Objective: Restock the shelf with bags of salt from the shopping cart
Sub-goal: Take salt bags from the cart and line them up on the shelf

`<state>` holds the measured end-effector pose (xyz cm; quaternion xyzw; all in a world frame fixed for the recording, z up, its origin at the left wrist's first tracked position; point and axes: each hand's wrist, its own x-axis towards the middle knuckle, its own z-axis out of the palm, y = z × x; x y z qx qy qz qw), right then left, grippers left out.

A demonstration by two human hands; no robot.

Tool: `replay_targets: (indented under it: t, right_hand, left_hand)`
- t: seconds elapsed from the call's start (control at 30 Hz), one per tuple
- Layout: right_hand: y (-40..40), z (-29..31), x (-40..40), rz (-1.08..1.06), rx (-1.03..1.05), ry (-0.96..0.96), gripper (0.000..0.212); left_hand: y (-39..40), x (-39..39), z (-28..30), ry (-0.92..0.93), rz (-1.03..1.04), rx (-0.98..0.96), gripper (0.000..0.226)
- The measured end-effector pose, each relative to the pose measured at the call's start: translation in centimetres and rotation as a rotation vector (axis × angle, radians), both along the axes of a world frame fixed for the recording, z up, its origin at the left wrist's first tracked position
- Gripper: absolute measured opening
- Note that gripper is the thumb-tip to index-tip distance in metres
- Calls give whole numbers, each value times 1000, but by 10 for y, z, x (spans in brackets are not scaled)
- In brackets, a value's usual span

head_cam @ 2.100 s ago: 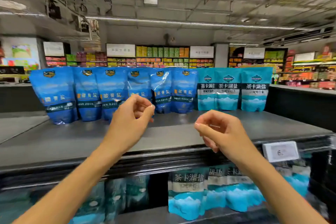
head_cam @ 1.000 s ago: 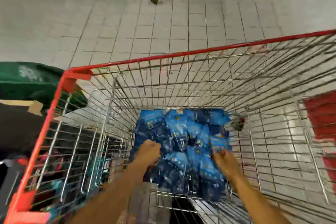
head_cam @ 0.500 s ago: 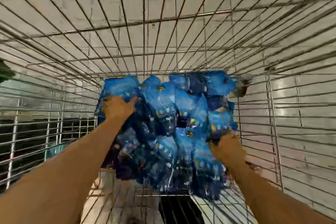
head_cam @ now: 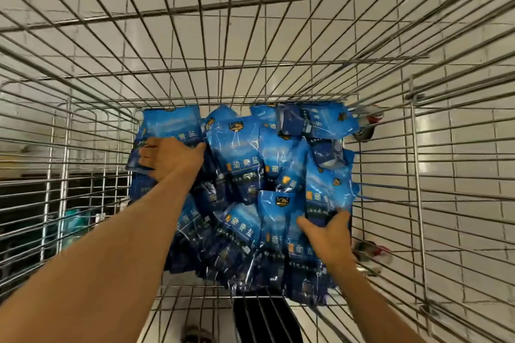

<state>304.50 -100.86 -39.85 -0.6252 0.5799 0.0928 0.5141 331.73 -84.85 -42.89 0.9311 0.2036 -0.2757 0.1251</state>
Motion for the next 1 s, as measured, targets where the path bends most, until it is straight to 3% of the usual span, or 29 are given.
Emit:
replay_targets:
  t: [0.07,0.1,0.2,0.23,0.47,0.6,0.77,0.87,0.93,1.0]
  right_hand:
    - [10,-2,2,-117,93,-28,71]
    - [14,-3,3,-169,135,-27,75]
    - [18,0,6,-394,347,-22,66]
    - [18,1,8,-463,421,-35,60]
    - [14,21,7,-606,747,-139,19]
    - [16,51,-1,-471,781,-94,27]
    - [16,118,5,-372,654,-90,54]
    - [12,173,20,-281,594,-166,57]
    - [13,217,31,-208,579,-200,57]
    - [20,255,40,-161,533,-250,71]
  left_hand:
    - [0,2,-5,-11,69,-34,126]
    - [2,4,-6,-10,91,-80,118]
    - [15,-1,-7,-48,171,-307,47]
    - [19,-3,-6,-43,207,-366,35]
    - [43,-32,32,190,314,-666,39]
    - [58,-54,73,261,355,-780,37]
    - [69,-67,153,166,352,-790,59]
    - [82,-68,213,153,346,-850,70]
    - [91,-68,258,92,312,-885,66]
    - [102,-68,297,20,259,-893,54]
